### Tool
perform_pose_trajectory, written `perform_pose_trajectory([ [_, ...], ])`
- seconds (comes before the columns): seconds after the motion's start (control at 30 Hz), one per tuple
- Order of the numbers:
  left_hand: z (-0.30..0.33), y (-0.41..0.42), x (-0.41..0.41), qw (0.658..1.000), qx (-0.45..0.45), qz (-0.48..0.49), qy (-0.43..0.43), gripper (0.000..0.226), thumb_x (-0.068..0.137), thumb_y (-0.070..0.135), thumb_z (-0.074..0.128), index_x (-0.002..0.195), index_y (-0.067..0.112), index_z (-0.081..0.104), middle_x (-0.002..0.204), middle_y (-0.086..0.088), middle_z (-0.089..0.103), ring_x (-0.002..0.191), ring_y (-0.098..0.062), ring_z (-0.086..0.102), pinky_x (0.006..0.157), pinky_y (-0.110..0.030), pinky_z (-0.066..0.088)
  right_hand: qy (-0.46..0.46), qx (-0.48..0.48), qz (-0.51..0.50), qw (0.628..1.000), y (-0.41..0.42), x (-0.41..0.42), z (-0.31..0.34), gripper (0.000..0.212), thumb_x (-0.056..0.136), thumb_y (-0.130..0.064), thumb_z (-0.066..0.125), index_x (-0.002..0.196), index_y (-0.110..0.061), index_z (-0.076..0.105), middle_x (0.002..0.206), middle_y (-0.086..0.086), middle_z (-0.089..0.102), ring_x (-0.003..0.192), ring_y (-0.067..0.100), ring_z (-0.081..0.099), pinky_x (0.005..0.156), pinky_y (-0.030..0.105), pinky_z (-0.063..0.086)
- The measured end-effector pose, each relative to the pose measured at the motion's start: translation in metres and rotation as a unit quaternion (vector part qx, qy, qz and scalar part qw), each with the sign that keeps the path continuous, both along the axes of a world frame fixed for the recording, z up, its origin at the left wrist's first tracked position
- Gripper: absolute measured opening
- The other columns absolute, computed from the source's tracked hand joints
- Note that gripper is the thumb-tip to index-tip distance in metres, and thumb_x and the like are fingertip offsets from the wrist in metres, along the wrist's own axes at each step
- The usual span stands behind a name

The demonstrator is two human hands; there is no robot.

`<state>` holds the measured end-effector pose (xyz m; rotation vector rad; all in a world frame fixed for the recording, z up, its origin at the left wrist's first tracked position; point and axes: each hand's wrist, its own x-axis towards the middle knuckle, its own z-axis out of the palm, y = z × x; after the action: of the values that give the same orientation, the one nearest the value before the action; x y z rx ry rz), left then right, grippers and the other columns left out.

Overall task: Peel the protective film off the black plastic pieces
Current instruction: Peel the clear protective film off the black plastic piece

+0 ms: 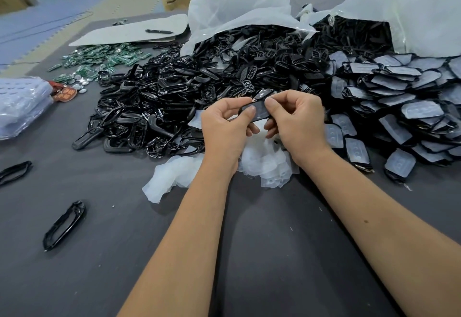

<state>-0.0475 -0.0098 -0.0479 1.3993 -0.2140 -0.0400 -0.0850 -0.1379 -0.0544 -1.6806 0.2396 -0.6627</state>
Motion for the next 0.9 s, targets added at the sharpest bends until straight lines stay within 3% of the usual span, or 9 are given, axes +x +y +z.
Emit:
perform_pose_trajectory([
  [0.1, -0.001, 0.0, 0.002, 1.0, -0.004, 0.005, -0.004, 0.013, 0.091, -0.007, 0.071, 0.101, 0.001, 0.073, 0.071, -0.007, 0.07, 0.048, -0.014, 0.059, 0.05, -0.02, 0.047, -0.007, -0.041, -0.015, 0.999, 0.002, 0.0, -0.001, 0.015, 0.102, -0.012, 0.064, 0.091, -0.006, 0.071, 0.059, 0.002, 0.068, 0.047, 0.017, 0.068, 0.04, 0.027, 0.052],
  [0.2, -0.002, 0.003, 0.005, 1.0, -0.018, -0.006, -0.004, 0.015, 0.09, -0.009, 0.071, 0.097, 0.004, 0.073, 0.07, -0.005, 0.071, 0.048, -0.012, 0.057, 0.049, -0.019, 0.046, -0.013, -0.085, -0.021, 0.996, 0.002, 0.0, 0.0, 0.013, 0.096, -0.021, 0.074, 0.089, -0.009, 0.071, 0.064, 0.002, 0.071, 0.047, 0.016, 0.068, 0.038, 0.03, 0.052],
  [0.4, -0.003, 0.005, 0.007, 1.0, -0.013, -0.026, -0.001, 0.016, 0.089, -0.008, 0.073, 0.097, 0.006, 0.075, 0.066, -0.006, 0.068, 0.048, -0.012, 0.055, 0.05, -0.019, 0.046, -0.016, -0.049, -0.011, 0.999, 0.0, -0.001, 0.0, 0.008, 0.096, -0.011, 0.072, 0.091, -0.005, 0.07, 0.065, 0.005, 0.07, 0.049, 0.018, 0.067, 0.04, 0.029, 0.051],
  [0.53, 0.0, 0.006, 0.009, 0.998, -0.041, -0.008, 0.041, 0.015, 0.089, -0.006, 0.071, 0.097, 0.005, 0.075, 0.059, -0.002, 0.064, 0.048, -0.009, 0.051, 0.048, -0.018, 0.041, -0.082, -0.224, -0.045, 0.97, 0.005, -0.004, 0.005, 0.019, 0.092, -0.025, 0.078, 0.108, -0.015, 0.074, 0.092, 0.0, 0.068, 0.07, 0.014, 0.067, 0.061, 0.029, 0.056],
  [0.63, 0.002, 0.013, 0.013, 0.987, -0.111, -0.025, 0.116, 0.011, 0.091, -0.006, 0.068, 0.097, 0.002, 0.074, 0.068, -0.005, 0.063, 0.046, -0.006, 0.048, 0.046, -0.014, 0.039, -0.083, -0.293, 0.018, 0.952, 0.006, -0.005, 0.006, 0.029, 0.092, -0.031, 0.08, 0.116, -0.014, 0.078, 0.109, 0.008, 0.061, 0.09, 0.02, 0.062, 0.08, 0.033, 0.055],
  [0.73, 0.005, 0.019, 0.016, 0.976, -0.149, -0.059, 0.151, 0.011, 0.094, -0.006, 0.065, 0.101, -0.005, 0.073, 0.076, -0.007, 0.064, 0.048, -0.003, 0.049, 0.047, -0.011, 0.04, -0.088, -0.362, 0.018, 0.928, 0.005, -0.004, 0.006, 0.028, 0.093, -0.025, 0.079, 0.119, -0.013, 0.079, 0.115, 0.01, 0.06, 0.095, 0.023, 0.059, 0.082, 0.032, 0.053],
  [0.8, 0.007, 0.02, 0.017, 0.971, -0.16, -0.076, 0.16, 0.011, 0.096, 0.006, 0.069, 0.095, -0.003, 0.075, 0.076, -0.006, 0.065, 0.053, -0.006, 0.054, 0.051, -0.011, 0.046, -0.102, -0.375, 0.003, 0.922, 0.006, -0.003, 0.006, 0.021, 0.095, -0.021, 0.077, 0.113, -0.012, 0.081, 0.113, 0.011, 0.06, 0.093, 0.023, 0.059, 0.078, 0.028, 0.051],
  [0.9, 0.008, 0.018, 0.017, 0.962, -0.188, -0.109, 0.164, 0.033, 0.096, 0.034, 0.07, 0.09, 0.002, 0.076, 0.08, -0.007, 0.07, 0.063, -0.009, 0.063, 0.06, -0.015, 0.055, -0.104, -0.288, -0.029, 0.951, 0.008, -0.004, 0.006, 0.012, 0.094, -0.019, 0.077, 0.097, -0.008, 0.081, 0.105, 0.011, 0.06, 0.091, 0.02, 0.059, 0.077, 0.024, 0.05],
])
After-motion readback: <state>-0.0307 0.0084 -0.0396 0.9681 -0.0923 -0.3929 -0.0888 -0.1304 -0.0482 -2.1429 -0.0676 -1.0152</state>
